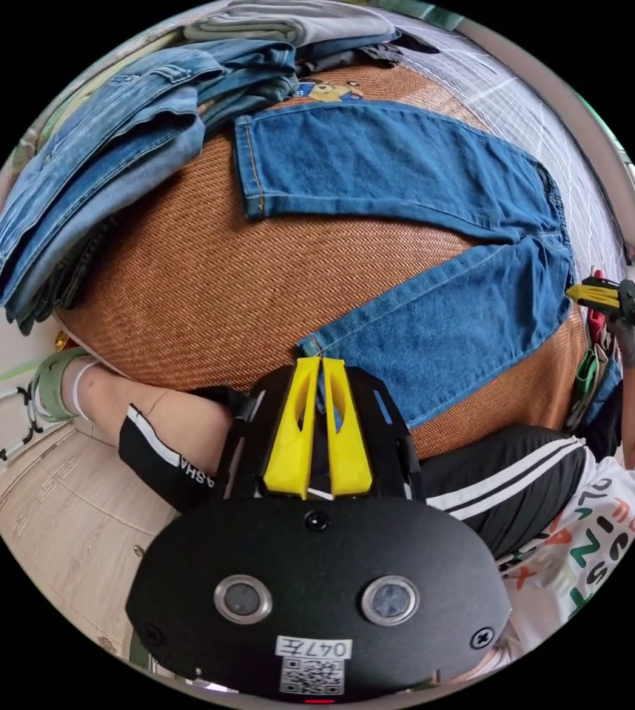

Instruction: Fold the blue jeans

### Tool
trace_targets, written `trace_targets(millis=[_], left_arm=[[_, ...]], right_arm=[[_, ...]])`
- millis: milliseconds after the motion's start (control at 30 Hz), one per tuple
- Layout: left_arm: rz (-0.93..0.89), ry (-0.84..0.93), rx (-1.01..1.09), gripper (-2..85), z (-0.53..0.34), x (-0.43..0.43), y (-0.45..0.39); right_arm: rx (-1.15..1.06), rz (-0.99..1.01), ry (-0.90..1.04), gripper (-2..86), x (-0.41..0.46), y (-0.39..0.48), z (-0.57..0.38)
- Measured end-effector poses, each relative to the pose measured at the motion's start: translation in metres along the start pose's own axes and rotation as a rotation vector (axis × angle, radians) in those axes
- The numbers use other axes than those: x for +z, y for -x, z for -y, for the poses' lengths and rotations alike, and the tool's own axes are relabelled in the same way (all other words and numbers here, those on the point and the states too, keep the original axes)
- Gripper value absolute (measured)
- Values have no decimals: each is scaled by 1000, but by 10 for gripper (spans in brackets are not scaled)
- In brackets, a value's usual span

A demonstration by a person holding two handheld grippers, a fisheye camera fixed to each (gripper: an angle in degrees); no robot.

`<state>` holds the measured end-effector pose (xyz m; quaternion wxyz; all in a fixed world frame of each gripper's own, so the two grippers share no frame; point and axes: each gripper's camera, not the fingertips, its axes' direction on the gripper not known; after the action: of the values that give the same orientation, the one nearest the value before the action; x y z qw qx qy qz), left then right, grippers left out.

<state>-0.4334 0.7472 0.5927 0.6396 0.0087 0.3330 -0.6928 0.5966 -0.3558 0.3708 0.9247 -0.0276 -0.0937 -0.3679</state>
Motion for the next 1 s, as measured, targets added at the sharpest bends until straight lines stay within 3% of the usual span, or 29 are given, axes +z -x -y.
trace_targets(millis=[200,333,467,633,733,1000], left_arm=[[-27,-30,49,95,-50,-42,2],[-126,-185,179,90,-99,-78,-13],[37,-206,160,67,-123,-81,-32],[74,-232,208,10,-126,-80,-61],[43,-179,263,-2,-112,-76,-82],[197,6,259,-5,-58,-32,-115]], right_arm=[[-154,-10,-129,25,-21,26,-22],[-181,-67,-122,84,-22,38,-32],[-192,-105,-130,81,-13,53,-34],[-198,-99,-117,66,-1,62,-37],[-184,-109,-100,59,4,63,-40],[-57,-156,-92,50,21,71,-45]])
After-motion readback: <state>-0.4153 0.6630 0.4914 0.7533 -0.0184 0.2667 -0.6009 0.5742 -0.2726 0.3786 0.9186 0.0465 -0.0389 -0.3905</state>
